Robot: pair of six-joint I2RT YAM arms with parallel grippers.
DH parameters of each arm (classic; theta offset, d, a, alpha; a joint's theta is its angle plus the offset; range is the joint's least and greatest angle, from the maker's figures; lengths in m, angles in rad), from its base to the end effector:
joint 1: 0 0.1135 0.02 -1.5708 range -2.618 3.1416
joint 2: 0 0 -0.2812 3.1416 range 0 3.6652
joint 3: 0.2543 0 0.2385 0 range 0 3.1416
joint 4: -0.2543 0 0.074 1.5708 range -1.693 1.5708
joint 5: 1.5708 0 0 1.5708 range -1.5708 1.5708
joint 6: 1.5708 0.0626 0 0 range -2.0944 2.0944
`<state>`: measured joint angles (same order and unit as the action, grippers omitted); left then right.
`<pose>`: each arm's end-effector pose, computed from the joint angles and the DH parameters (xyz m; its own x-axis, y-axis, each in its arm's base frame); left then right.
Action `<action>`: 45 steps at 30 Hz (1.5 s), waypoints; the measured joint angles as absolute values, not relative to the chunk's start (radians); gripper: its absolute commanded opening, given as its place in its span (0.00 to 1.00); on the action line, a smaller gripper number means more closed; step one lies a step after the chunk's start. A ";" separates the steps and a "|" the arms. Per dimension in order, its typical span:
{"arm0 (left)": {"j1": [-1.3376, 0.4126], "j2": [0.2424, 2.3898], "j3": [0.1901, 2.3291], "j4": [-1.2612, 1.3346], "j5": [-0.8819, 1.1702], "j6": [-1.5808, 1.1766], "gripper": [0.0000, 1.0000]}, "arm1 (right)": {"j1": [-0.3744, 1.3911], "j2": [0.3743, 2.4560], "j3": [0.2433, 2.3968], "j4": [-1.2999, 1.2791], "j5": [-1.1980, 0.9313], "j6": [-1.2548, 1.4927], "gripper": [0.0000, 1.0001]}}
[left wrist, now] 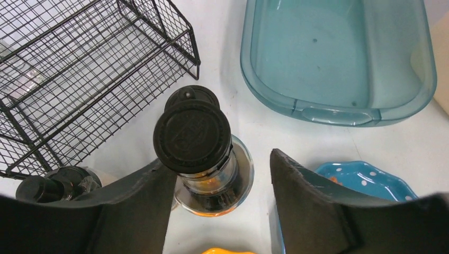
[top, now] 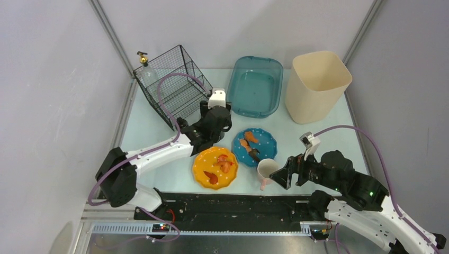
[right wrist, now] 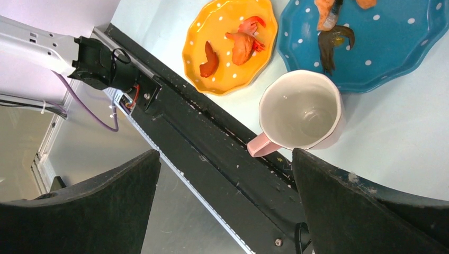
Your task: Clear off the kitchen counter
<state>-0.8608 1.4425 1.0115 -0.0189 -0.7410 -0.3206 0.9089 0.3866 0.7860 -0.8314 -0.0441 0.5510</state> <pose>0.2452 -0.2205 0.2982 -0.3205 0.0162 -0.9471 0.0657 0.9978 -0.0052 0.0426 0.0592 0.3074 -0.6447 0.0235 -0.7641 -0.5577 0.6691 0.4912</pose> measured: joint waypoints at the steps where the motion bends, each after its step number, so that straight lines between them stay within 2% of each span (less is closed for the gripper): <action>1: -0.860 1.443 1.011 -0.014 -0.749 -0.313 0.60 | 0.909 0.384 0.783 -0.831 -0.044 0.551 1.00; 7: -0.855 1.444 1.011 0.013 -0.786 -0.284 0.41 | 0.909 0.378 0.764 -0.813 -0.051 0.557 0.99; 9: -0.855 1.447 1.011 0.020 -0.794 -0.278 0.31 | 0.909 0.378 0.751 -0.804 -0.054 0.560 1.00; 12: -0.855 1.454 1.011 0.035 -0.803 -0.276 0.10 | 0.909 0.378 0.732 -0.796 -0.061 0.567 0.99; 14: -0.855 1.459 1.011 0.044 -0.808 -0.269 0.01 | 0.909 0.378 0.729 -0.794 -0.062 0.569 0.99; 26: -0.852 1.465 1.064 -0.004 -0.797 -0.164 0.00 | 0.909 0.375 0.729 -0.784 -0.062 0.569 1.00; 35: -0.789 1.448 1.270 -0.076 -0.720 -0.121 0.00 | 0.910 0.375 0.729 -0.756 -0.071 0.567 0.99; 45: -0.620 1.446 1.498 -0.190 -0.598 -0.120 0.00 | 0.911 0.377 0.729 -0.723 -0.072 0.554 0.99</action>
